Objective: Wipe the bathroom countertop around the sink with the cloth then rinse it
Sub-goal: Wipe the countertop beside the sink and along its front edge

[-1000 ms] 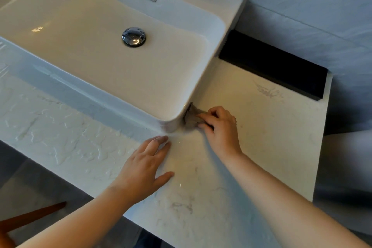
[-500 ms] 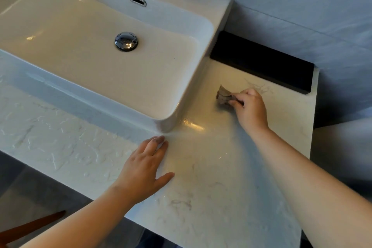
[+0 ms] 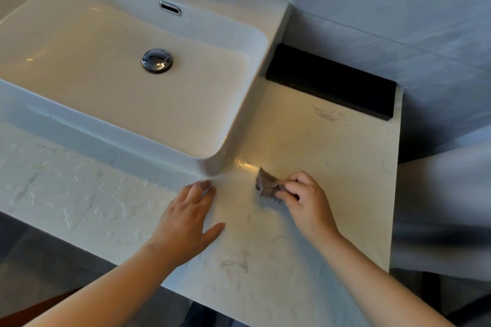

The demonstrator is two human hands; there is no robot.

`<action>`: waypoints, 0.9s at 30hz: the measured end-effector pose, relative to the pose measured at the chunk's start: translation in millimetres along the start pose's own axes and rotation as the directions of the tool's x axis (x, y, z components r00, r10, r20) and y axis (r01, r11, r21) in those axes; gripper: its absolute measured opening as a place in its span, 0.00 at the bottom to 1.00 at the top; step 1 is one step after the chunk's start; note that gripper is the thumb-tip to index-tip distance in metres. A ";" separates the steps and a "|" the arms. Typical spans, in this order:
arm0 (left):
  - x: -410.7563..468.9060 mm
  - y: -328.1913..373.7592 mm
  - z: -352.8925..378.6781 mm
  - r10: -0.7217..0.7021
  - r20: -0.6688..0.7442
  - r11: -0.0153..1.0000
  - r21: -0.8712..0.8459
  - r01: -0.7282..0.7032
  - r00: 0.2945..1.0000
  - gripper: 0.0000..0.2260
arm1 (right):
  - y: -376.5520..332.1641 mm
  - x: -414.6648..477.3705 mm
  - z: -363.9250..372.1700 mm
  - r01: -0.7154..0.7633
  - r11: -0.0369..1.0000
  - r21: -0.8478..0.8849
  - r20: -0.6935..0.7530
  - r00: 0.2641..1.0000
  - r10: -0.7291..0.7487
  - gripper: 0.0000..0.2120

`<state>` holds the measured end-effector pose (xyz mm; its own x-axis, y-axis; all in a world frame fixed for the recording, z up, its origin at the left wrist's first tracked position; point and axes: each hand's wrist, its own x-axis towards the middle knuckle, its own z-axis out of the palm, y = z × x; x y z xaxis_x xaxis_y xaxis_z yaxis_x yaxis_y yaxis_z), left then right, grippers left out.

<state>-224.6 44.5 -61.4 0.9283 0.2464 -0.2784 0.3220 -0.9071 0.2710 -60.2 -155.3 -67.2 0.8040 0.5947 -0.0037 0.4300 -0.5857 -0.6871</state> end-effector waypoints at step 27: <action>26.8 49.2 8.3 0.193 0.060 0.980 0.047 -0.195 0.979 0.39 | 30.5 -28.6 -26.3 -0.136 0.991 -0.012 -0.132 0.982 0.133 0.02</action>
<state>-185.5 3.6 -63.1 0.9602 0.0463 -0.2753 0.1252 -0.9528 0.2764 -59.2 -204.6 -68.9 0.9013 0.4333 0.0006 0.3215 -0.6678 -0.6713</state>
